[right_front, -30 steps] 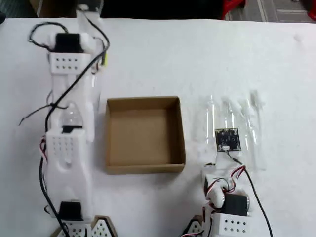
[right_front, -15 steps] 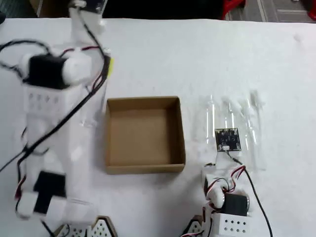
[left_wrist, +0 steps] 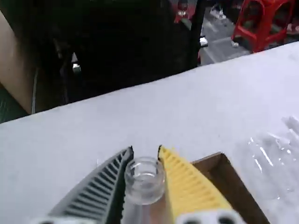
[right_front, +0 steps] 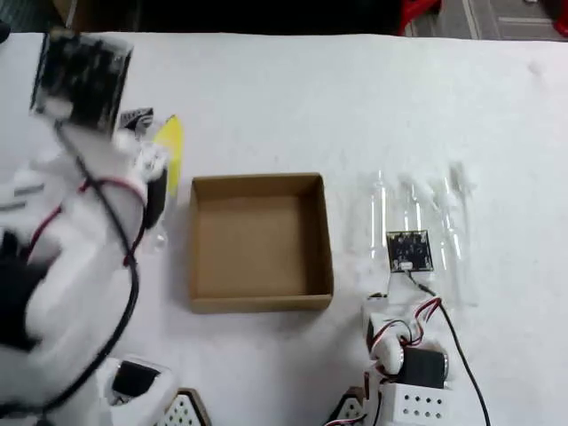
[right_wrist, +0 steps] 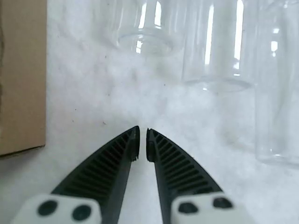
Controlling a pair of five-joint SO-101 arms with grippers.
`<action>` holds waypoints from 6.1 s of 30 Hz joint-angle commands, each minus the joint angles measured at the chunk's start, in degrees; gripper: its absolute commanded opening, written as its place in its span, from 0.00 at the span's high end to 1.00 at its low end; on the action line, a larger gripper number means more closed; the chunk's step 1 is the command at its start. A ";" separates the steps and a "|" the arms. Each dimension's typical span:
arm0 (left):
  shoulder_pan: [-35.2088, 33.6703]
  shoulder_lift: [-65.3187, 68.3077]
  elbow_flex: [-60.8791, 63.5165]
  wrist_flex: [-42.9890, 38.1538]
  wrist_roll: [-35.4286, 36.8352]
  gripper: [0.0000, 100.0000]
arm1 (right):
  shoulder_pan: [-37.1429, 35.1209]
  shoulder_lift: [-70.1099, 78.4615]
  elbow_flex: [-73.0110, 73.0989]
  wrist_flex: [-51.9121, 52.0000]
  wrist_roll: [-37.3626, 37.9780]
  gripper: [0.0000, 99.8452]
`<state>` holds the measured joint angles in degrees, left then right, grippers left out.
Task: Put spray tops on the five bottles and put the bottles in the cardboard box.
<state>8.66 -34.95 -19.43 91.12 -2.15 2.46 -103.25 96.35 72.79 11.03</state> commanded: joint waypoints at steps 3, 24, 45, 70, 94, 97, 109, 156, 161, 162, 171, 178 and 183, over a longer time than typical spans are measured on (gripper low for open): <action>3.91 -14.81 12.84 -9.93 -0.53 0.94 | 0.22 -0.13 0.53 0.22 -0.53 0.98; 4.53 -36.44 58.55 -50.29 0.35 0.94 | 0.22 -0.13 0.53 0.22 -0.53 0.98; 8.22 -34.15 64.09 -52.66 1.14 0.94 | 0.40 -0.22 -1.23 -0.66 -0.09 0.98; 13.41 -34.33 67.34 -53.36 1.32 0.94 | -10.77 0.13 -20.04 -43.21 22.33 0.99; 9.71 -34.07 72.18 -61.45 1.23 0.94 | -28.18 24.66 -32.62 -29.32 5.10 0.99; 8.75 -34.24 78.68 -71.21 1.23 0.94 | -36.00 17.89 -27.34 -31.96 5.54 0.99; 9.36 -34.24 84.57 -80.62 13.98 0.94 | -44.44 5.14 -20.04 -33.63 5.54 0.99; 4.35 -29.85 84.75 -78.59 2.55 0.94 | -21.85 4.88 -15.65 -35.38 5.10 0.99; 2.59 -15.60 79.03 -78.07 10.02 0.94 | -21.67 4.70 -10.46 -41.54 5.54 0.99; 1.98 -13.05 77.10 -76.75 12.40 0.94 | -21.58 4.70 -9.05 -43.30 5.54 0.99; -0.31 -8.22 72.88 -71.47 15.74 0.94 | -17.10 5.05 -6.68 -48.48 5.54 0.99; -0.04 -8.22 82.73 -88.18 15.47 0.94 | -17.19 5.14 -6.15 -48.40 5.54 0.99; -0.13 -8.22 85.19 -91.34 15.38 0.94 | -17.19 5.14 -5.54 -48.48 5.54 0.99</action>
<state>8.84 -43.30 66.11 2.59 12.97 -15.38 -98.07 91.34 25.76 16.48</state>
